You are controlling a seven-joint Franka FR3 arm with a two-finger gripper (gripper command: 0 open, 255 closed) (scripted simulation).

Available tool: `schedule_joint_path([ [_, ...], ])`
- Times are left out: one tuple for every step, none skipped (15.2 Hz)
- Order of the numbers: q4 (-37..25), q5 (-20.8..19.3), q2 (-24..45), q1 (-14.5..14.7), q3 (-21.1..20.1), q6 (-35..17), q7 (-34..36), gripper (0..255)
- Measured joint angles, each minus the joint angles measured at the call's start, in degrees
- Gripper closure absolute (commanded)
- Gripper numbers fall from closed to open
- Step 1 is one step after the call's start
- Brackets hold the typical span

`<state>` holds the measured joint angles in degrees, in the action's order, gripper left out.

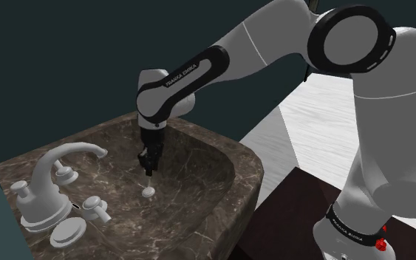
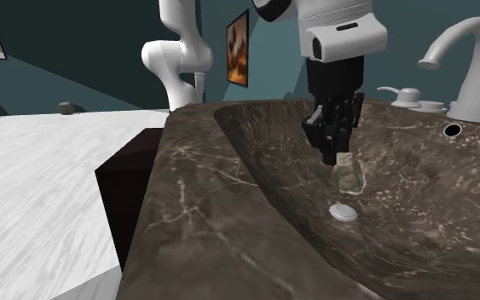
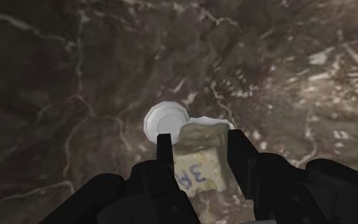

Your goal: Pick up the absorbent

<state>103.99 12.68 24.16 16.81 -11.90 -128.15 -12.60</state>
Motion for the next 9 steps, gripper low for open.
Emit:
schedule_joint_path([
  [-0.2,0.0,-0.4,0.0,0.0,0.6,0.1,255],
  [-0.5,0.0,-0.8,0.0,0.0,1.2,0.3,255],
  [-0.5,0.0,-1.3,-0.1,0.0,1.8,0.3,255],
  [-0.5,0.0,-1.9,-0.1,-0.1,2.3,0.5,255],
  [-1.1,-0.1,-1.9,-0.1,0.0,2.9,0.6,255],
  [-1.5,-0.1,-2.2,-0.1,-0.1,3.6,0.9,255],
  [-1.6,-0.1,-2.7,-0.2,-0.1,4.2,0.9,255],
  [-2.1,-0.1,-3.0,-0.3,0.0,5.0,1.0,255],
  [-2.0,-0.1,-3.3,-0.3,0.0,5.2,1.0,255],
])
